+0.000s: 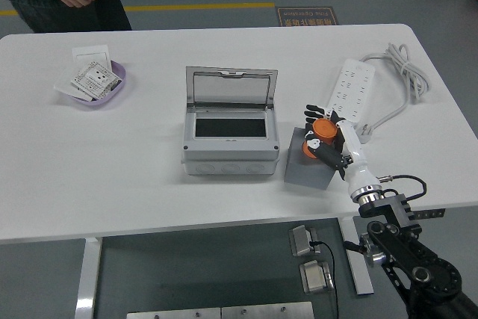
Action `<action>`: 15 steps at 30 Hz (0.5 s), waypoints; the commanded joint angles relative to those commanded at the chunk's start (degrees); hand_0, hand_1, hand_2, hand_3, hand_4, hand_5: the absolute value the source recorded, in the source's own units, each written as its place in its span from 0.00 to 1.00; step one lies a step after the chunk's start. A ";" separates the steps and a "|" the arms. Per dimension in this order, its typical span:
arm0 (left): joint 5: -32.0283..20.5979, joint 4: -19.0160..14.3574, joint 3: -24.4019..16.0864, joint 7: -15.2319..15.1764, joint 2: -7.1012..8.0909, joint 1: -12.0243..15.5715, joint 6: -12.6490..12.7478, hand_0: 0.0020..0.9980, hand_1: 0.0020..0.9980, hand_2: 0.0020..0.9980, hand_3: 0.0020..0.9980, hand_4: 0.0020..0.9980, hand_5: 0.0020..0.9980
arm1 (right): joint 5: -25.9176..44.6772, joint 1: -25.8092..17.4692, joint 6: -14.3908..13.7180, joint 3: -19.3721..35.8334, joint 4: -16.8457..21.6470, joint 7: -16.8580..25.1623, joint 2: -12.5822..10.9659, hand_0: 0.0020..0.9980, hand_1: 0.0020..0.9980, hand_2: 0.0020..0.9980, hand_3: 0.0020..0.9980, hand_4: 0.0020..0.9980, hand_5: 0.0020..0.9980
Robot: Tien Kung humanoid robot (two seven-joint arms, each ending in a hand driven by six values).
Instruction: Pick up the cylinder from the cube,place it in the box,flap close box
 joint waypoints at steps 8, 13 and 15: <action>-0.40 0.00 0.37 -0.15 -0.02 -0.04 0.12 0.66 0.70 0.67 0.72 0.79 0.53 | 0.17 -0.07 -0.21 -0.49 0.87 -0.81 -0.18 0.79 0.75 0.71 0.69 0.06 0.01; -0.67 0.00 0.67 -0.24 0.00 -0.06 0.18 0.66 0.70 0.67 0.72 0.79 0.53 | -0.59 0.10 -0.92 -0.57 1.60 -1.43 -0.35 0.79 0.70 0.65 0.59 0.00 0.02; -0.85 0.00 0.84 -0.28 0.01 -0.08 0.21 0.66 0.70 0.67 0.72 0.79 0.53 | -1.08 0.21 -1.24 -0.53 1.97 -1.74 -0.48 0.79 0.70 0.65 0.59 0.00 0.02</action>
